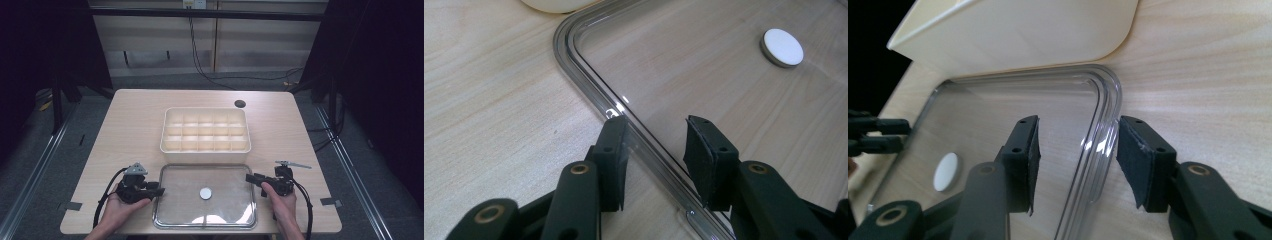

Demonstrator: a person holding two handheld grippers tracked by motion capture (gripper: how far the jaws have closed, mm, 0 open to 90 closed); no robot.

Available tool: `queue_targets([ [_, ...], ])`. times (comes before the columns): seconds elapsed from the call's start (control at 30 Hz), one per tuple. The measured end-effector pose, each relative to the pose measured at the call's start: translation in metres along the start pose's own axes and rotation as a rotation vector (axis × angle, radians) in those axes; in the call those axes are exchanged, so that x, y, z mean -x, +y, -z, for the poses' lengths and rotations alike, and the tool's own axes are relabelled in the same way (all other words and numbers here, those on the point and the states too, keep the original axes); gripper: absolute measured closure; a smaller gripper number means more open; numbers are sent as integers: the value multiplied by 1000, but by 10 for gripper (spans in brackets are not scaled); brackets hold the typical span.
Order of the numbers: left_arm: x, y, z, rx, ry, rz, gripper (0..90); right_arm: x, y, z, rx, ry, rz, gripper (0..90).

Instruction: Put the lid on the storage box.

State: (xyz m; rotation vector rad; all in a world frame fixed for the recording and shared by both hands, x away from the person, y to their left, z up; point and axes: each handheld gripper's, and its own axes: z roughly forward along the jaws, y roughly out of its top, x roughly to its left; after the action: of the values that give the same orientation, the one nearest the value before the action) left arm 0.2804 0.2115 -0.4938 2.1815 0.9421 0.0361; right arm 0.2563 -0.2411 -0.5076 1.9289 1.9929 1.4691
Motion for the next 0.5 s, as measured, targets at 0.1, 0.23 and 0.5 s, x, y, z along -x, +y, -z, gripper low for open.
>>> queue_targets([
  [0.1,1,0,0,1,4,-4,607,-1,0,1,7,5,-1,528],
  [0.23,1,0,0,0,5,-6,608,1,0,3,19,22,-24,554],
  [0.5,0,0,1,-3,4,-7,607,-3,-1,4,15,124,-38,638],
])
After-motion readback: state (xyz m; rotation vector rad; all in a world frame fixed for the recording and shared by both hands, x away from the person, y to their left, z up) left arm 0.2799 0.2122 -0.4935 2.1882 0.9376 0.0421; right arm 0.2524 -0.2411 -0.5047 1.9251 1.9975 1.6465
